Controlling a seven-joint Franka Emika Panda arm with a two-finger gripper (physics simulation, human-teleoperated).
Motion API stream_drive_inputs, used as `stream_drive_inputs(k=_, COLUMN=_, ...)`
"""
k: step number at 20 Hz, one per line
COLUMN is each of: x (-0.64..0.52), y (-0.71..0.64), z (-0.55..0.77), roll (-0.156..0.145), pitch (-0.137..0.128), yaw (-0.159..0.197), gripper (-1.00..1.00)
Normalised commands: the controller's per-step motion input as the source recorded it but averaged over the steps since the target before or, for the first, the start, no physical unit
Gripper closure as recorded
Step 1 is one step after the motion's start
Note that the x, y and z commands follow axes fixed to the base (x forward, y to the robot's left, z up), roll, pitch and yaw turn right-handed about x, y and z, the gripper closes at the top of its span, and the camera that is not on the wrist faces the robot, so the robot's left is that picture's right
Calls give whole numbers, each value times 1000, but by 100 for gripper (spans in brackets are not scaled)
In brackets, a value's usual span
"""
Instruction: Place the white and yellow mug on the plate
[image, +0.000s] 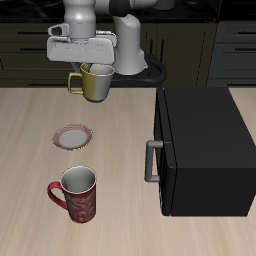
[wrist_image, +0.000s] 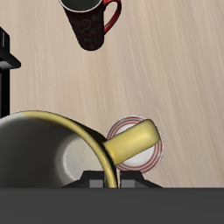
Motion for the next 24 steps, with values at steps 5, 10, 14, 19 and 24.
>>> stream_drive_inputs(k=5, x=47, y=-218, z=-220, roll=-43, pitch=-3, yaw=17, gripper=100)
stream_drive_inputs(k=10, x=42, y=-169, z=-316, roll=-37, pitch=63, yaw=0, gripper=100)
stream_drive_inputs(k=14, x=35, y=12, z=-247, roll=13, pitch=28, yaw=31, gripper=100)
stream_drive_inputs(k=19, x=13, y=-24, z=-133, roll=0, pitch=17, yaw=2, gripper=100)
stream_drive_inputs(k=24, x=16, y=-14, z=-104, roll=-5, pitch=10, yaw=4, gripper=100)
